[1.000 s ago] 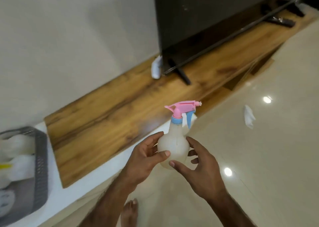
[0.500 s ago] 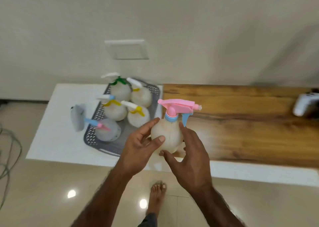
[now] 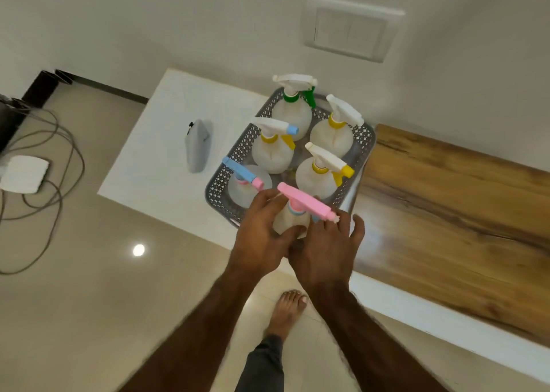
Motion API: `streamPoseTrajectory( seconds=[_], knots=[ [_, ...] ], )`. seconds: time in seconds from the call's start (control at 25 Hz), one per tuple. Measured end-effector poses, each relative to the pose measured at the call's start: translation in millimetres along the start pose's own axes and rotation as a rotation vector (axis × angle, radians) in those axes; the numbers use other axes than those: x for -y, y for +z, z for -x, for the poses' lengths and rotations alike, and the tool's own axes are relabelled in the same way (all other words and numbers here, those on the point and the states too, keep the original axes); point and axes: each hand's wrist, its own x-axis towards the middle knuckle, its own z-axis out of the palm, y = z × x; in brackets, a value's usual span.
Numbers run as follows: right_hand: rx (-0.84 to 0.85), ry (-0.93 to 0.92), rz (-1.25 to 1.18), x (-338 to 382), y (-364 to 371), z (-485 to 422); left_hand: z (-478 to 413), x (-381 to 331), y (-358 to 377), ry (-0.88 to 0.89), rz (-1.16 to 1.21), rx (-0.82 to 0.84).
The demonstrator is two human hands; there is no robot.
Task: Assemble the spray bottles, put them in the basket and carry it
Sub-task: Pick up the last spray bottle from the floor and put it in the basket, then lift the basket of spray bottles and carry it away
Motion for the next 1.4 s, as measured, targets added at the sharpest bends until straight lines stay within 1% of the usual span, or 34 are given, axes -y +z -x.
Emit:
streamPoseTrajectory(
  seconds=[0.12,0.24,0.4,0.44,0.48,0.6,0.68,0.72,0.8,0.88,0.92,1.0,1.08,1.16,1.28,1.32,1.4],
  knots=[
    [-0.012,-0.013,0.011,-4.9,13.4,-8.3,-9.8,13.5,16.7,-0.024,0.052,0.004],
    [0.004,-0.042,0.005,-5.6,19.7,-11.8,-12.0,23.4,25.0,-0.089,0.09,0.0],
    [0.135,-0.083,0.028,-12.5,16.8,-13.4,-8.0,26.6,32.3,-0.12,0.06,-0.01],
    [0.144,-0.103,0.031,-15.8,14.5,-13.0,-6.0,24.0,33.2,-0.13,0.04,-0.028],
    [0.126,-0.131,0.021,-20.0,11.0,-12.0,-2.7,20.9,33.2,-0.142,0.012,-0.047],
    [-0.017,-0.228,-0.077,-37.6,-3.1,-11.3,14.9,9.3,27.0,-0.143,-0.047,-0.144],
    [-0.121,-0.274,-0.129,-57.3,-11.0,-16.6,30.4,3.2,24.1,-0.124,-0.005,-0.294],
    [-0.174,-0.267,-0.154,-68.4,-14.7,-22.7,38.6,1.1,23.8,-0.131,0.034,-0.383],
    [-0.244,-0.179,-0.234,-89.0,-23.2,-44.4,50.5,0.7,22.9,-0.254,0.151,-0.562],
    [-0.271,-0.081,-0.302,-102.7,-30.3,-77.8,54.3,6.2,23.0,-0.45,0.328,-0.711],
    [-0.28,-0.055,-0.317,-106.6,-33.2,-97.4,54.3,9.4,23.8,-0.545,0.413,-0.747],
    [-0.284,-0.057,-0.374,-106.8,-36.1,-141.0,49.5,15.7,26.9,-0.713,0.534,-0.744],
    [-0.225,-0.041,-0.483,-97.3,-40.1,-181.8,39.5,18.8,31.2,-0.807,0.654,-0.708],
    [-0.101,0.0,-0.579,-83.6,-43.9,-214.9,27.6,23.6,34.1,-0.814,0.756,-0.672],
    [0.099,-0.061,-0.732,-68.3,-52.6,-244.0,14.9,30.0,33.3,-0.767,0.732,-0.638],
    [0.155,-0.088,-0.745,-65.4,-56.1,-248.9,11.4,32.2,32.4,-0.755,0.727,-0.63],
    [0.242,-0.12,-0.686,-61.5,-61.1,-256.2,6.1,35.1,31.6,-0.758,0.73,-0.611]
  ],
)
